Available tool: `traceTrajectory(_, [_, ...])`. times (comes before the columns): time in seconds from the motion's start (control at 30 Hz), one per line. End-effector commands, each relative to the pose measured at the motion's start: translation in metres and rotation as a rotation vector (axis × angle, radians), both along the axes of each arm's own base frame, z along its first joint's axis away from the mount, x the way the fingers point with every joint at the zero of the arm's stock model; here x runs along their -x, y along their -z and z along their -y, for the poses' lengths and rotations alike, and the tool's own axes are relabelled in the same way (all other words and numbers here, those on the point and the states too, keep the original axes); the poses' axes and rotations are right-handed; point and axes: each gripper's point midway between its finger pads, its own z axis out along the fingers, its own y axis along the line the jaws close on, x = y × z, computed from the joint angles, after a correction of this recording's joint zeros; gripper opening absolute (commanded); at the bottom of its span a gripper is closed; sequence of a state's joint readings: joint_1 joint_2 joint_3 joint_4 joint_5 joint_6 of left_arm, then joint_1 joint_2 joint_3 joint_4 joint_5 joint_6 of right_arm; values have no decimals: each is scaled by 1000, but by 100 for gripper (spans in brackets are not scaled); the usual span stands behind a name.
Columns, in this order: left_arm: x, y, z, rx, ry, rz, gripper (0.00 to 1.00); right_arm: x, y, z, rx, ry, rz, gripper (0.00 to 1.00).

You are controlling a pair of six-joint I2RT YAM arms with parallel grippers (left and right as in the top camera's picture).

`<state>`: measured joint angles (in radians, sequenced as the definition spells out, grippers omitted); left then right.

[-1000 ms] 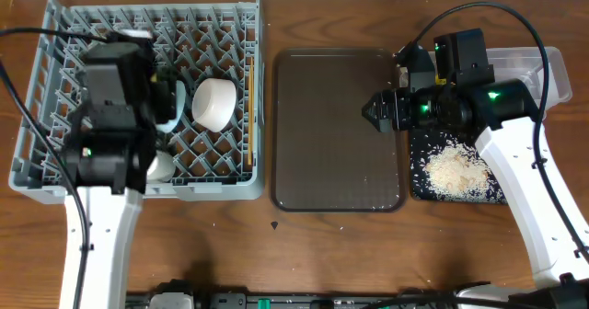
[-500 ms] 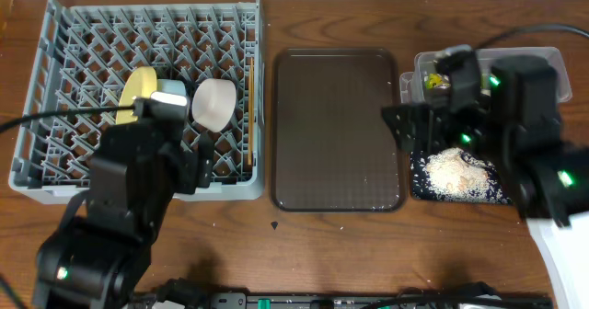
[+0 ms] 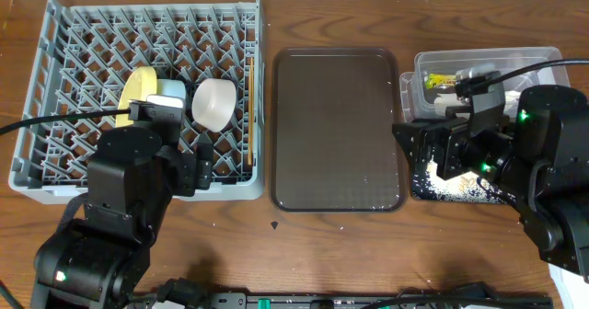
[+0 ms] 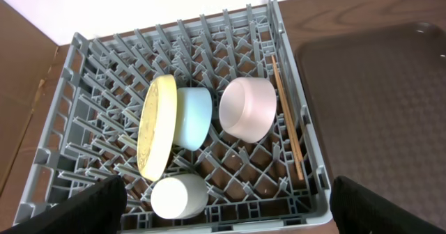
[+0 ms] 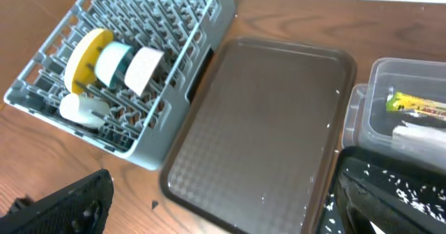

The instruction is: Sort waste into correct bins and load items into the dishwasher

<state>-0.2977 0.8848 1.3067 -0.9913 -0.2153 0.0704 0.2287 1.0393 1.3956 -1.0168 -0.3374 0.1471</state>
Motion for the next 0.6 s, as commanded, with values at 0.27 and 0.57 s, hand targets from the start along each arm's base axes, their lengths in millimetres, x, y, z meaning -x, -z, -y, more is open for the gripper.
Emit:
traceTrajectory(0.27, [1,-3,1,14,-6,7,93,-9,-33,19,203,-43,478,99])
traceTrajectory(0.57, [1,-3,1,15,-6,7,93,30,85,70,247,136,499,99])
